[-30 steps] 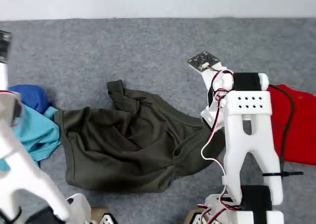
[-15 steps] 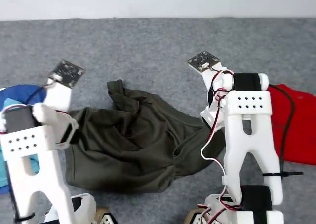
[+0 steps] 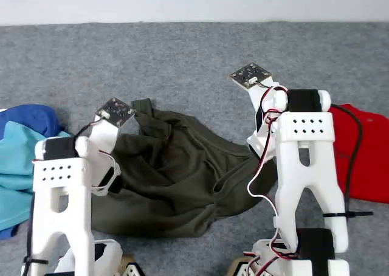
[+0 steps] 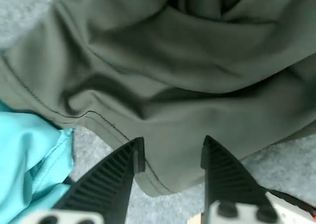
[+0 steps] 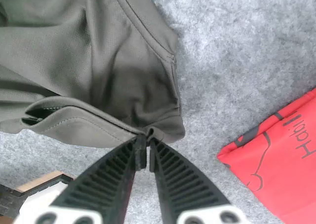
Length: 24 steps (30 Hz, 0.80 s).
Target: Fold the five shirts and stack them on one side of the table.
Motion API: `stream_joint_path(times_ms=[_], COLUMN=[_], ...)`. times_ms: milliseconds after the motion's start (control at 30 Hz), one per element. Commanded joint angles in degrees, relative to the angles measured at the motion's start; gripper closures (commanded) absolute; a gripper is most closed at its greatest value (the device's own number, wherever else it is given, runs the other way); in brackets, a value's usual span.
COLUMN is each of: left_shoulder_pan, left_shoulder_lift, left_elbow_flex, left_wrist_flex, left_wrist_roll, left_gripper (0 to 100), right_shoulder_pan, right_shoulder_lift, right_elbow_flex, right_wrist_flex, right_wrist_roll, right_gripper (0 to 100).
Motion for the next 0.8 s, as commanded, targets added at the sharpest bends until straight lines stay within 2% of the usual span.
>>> stream_joint_path(times_ms=[0,567,767], left_shoulder_pan=[0.35,0.44,0.35], left_shoulder_lift=[-1.49,-1.32,8.88], left_elbow_flex=[1.80,8.31,4.18], left_wrist_flex=[-2.99,-10.55,-10.29], left_wrist_roll=[0.09,0.18,1.67], left_gripper=[80,81,81], right_shoulder_pan=[0.66,0.66,0.66], right_shoulder_lift=[-2.07,-1.98,-1.98], right_elbow_flex=[-2.29,-2.29,-2.29], right_wrist_flex=[0.66,0.66,0.66], right_wrist_roll=[0.00,0.00,0.00], right_gripper=[99.0,99.0,99.0])
